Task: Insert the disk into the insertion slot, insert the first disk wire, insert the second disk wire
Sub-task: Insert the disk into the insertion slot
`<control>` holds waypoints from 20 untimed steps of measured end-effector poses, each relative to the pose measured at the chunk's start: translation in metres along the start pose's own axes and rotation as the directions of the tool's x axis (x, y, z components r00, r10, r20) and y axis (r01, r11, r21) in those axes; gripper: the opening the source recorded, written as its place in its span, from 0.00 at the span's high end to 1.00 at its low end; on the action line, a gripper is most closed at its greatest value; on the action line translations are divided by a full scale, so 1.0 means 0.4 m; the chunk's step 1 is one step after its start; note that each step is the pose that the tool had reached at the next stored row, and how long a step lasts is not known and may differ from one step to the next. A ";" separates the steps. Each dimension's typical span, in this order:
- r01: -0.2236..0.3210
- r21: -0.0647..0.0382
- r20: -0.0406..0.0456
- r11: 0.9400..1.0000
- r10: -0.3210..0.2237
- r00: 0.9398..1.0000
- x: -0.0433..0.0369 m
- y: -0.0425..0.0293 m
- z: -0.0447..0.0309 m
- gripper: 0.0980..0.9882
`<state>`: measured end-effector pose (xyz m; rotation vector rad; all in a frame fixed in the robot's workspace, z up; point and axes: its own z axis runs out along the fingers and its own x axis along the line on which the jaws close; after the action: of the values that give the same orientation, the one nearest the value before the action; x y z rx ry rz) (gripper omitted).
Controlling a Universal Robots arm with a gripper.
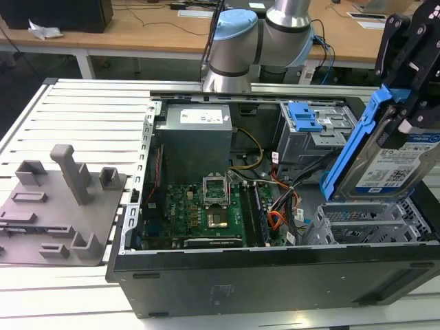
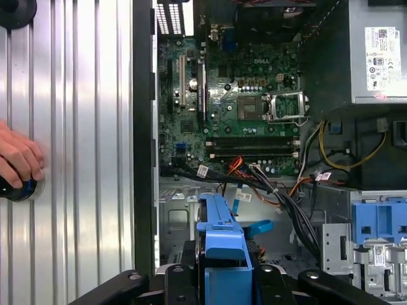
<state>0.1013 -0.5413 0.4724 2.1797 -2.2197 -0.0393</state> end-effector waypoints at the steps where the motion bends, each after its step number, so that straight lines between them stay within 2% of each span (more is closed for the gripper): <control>1: 0.000 0.000 0.000 1.000 0.000 1.000 -0.002 0.000 0.004 0.70; 4: 0.000 0.000 0.000 1.000 0.000 1.000 -0.003 -0.001 0.015 0.70; 11: 0.000 0.000 0.000 1.000 0.000 1.000 -0.005 -0.003 0.026 0.70; 16: 0.000 0.000 -0.001 1.000 0.000 1.000 -0.006 -0.019 0.040 0.70; 20: 0.000 0.000 -0.002 1.000 0.000 1.000 -0.006 -0.025 0.048 0.70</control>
<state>0.1104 -0.5390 0.4527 2.1786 -2.2191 -0.0377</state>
